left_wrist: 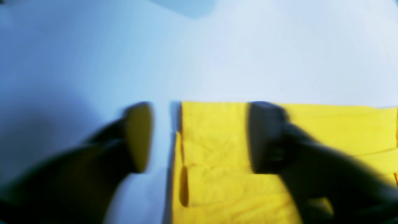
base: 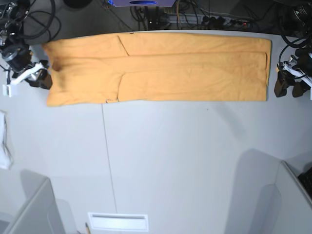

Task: Fold the T-shirt properly
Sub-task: 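Lay the folded hem down and open both grippers, then move both grippers to the two short ends of the shirt strip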

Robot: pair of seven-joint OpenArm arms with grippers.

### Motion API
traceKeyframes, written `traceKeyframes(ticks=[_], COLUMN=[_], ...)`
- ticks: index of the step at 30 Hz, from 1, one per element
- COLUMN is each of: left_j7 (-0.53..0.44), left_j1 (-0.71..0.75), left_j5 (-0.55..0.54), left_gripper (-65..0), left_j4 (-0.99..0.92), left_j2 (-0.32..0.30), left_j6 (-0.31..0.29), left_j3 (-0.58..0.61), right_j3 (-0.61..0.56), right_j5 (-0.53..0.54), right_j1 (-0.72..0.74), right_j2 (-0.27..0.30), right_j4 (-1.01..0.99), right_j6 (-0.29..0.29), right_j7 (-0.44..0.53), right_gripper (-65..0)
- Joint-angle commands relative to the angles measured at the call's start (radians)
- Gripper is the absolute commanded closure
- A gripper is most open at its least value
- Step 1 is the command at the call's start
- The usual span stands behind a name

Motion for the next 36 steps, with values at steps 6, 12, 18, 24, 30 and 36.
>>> traceKeyframes(ticks=[6, 12, 18, 24, 30, 36], left_j7=[-0.025, -0.027, -0.028, -0.030, -0.030, -0.028], left_j1=[-0.041, -0.096, -0.166, -0.281, -0.449, -0.591], left_j5=[0.195, 0.506, 0.583, 0.677, 0.697, 0.697], left_gripper=[0.0, 0.0, 0.0, 0.0, 0.0, 0.0], left_j4=[0.009, -0.001, -0.152, -0.331, -0.468, -0.561], left_j2=[0.063, 0.151, 0.151, 0.154, 0.180, 0.183], left_j6=[0.003, 0.000, 0.000, 0.000, 0.004, 0.004], left_j3=[0.063, 0.190, 0.287, 0.368, 0.396, 0.396], right_j3=[-0.125, -0.201, -0.204, -0.202, -0.201, -0.201], right_j5=[0.014, 0.011, -0.199, -0.400, -0.400, -0.397], right_j1=[0.023, 0.066, 0.143, 0.239, 0.321, 0.388], right_j2=[-0.015, -0.038, -0.064, -0.081, -0.073, -0.073], right_j4=[0.010, -0.105, -0.278, -0.441, -0.513, -0.502], right_j6=[0.007, 0.001, 0.002, 0.007, 0.002, 0.001], right_j7=[0.009, 0.009, 0.011, 0.115, 0.128, 0.123], right_gripper=[0.0, 0.0, 0.0, 0.0, 0.0, 0.0])
